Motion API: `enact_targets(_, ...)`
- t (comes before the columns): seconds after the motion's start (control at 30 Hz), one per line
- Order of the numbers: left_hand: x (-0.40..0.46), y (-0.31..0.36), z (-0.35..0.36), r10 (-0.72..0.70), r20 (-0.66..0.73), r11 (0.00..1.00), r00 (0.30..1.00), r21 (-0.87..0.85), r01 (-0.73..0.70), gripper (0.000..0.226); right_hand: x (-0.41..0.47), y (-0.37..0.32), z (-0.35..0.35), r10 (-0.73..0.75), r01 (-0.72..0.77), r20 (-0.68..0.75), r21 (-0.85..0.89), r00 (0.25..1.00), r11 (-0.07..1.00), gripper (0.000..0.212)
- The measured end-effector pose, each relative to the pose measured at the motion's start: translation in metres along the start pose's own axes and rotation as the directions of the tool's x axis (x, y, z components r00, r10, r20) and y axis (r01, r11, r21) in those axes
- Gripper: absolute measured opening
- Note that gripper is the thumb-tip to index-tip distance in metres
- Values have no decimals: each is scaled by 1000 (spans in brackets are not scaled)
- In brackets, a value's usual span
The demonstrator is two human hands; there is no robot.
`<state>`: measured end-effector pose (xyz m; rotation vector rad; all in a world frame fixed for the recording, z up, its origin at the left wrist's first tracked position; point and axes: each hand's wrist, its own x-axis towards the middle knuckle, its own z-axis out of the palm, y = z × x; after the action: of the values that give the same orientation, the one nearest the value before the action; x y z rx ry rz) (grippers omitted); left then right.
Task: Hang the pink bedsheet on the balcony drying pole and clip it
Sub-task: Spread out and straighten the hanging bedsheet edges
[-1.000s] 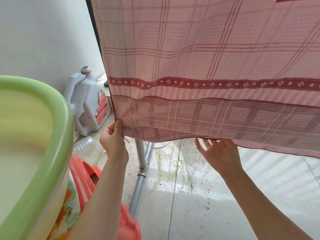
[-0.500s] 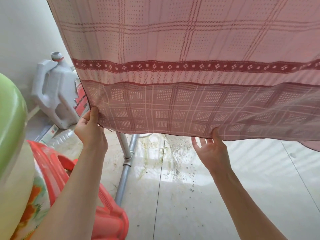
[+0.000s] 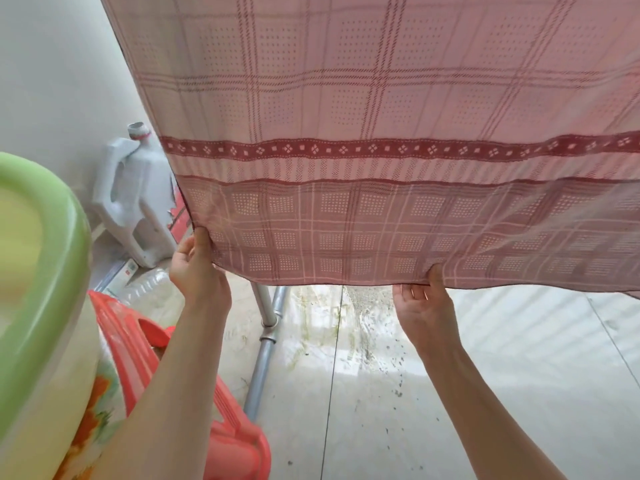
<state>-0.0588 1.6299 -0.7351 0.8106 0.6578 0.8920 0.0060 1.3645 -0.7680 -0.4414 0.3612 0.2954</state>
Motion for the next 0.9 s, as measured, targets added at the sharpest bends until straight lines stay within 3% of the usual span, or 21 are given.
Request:
enact_targets(0.13,-10,2,0,-72,108,996,992,60,66,14,-4,9,7,49,-46,67,-52,997,998,41)
enact_targets(0.27,-13,0,-4,-91,131,994,987,71,82,13,-13,29,14,194,-148,246,-192,950,970,41)
enact_targets(0.37,-15,-2,-5,-93,123,994,988,67,85,14,-14,37,16,210,-147,255,-244,944,959,28)
enact_targets(0.5,-17,-5,-6,-96,136,995,986,22,94,14,-9,35,19,173,-128,209,-213,962,969,44)
enact_targets(0.6,-21,-6,-7,-115,171,987,978,-88,132,14,-5,36,21,170,-132,180,-205,969,970,35)
enact_targets(0.77,-20,-1,-10,-107,190,962,976,-227,150,13,-12,66,28,303,-261,127,-271,944,927,36)
enact_targets(0.9,-23,-7,-13,-105,223,968,969,-202,151,18,-22,96,41,389,-317,121,-390,913,865,8)
